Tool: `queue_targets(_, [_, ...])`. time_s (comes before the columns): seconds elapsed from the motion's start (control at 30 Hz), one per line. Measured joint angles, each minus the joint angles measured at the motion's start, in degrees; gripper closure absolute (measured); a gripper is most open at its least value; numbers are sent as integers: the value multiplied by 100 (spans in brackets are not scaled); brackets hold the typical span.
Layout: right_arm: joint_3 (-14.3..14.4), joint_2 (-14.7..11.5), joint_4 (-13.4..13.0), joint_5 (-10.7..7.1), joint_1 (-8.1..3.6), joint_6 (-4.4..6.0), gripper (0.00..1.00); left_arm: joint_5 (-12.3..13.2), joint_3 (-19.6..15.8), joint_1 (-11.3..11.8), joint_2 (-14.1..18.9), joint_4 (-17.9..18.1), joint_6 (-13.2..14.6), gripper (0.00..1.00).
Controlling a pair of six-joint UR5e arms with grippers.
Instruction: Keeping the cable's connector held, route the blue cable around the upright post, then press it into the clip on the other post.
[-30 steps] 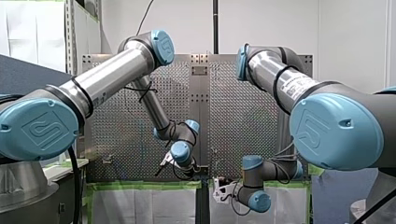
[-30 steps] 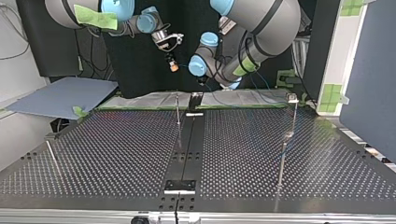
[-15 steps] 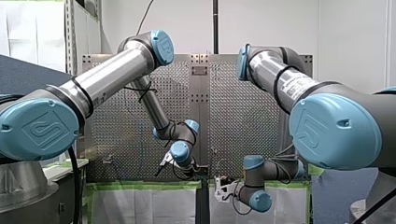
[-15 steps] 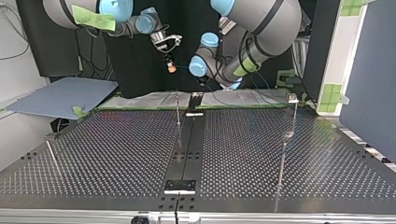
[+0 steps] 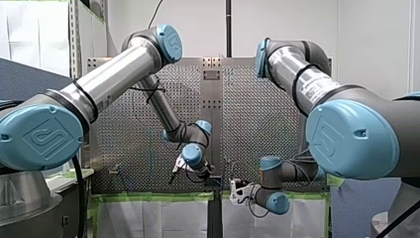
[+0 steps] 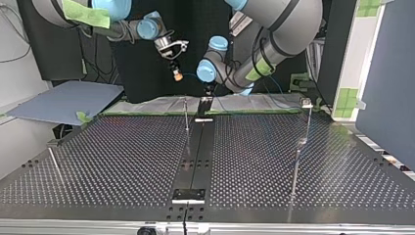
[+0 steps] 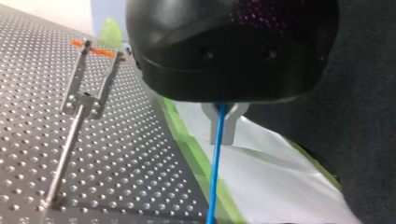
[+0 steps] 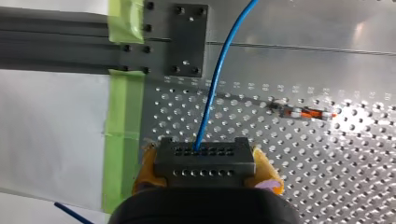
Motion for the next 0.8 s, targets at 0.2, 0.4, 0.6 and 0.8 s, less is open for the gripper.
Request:
queue_targets(0.2, [18,-132,82,17,-80,-15,100,59,1,-7,12,16,-10,100])
queue_targets(0.4, [52,-192,78,47,-189,-17,100,168,1,-11,14,32,18,100])
queue_targets(0.6, [77,-323,123,6,-283,-13,100,227,-1,-12,15,42,54,100])
queue_targets(0.8, [127,-577,231,-59,-343,11,100,230,-1,-28,30,88,44,100])
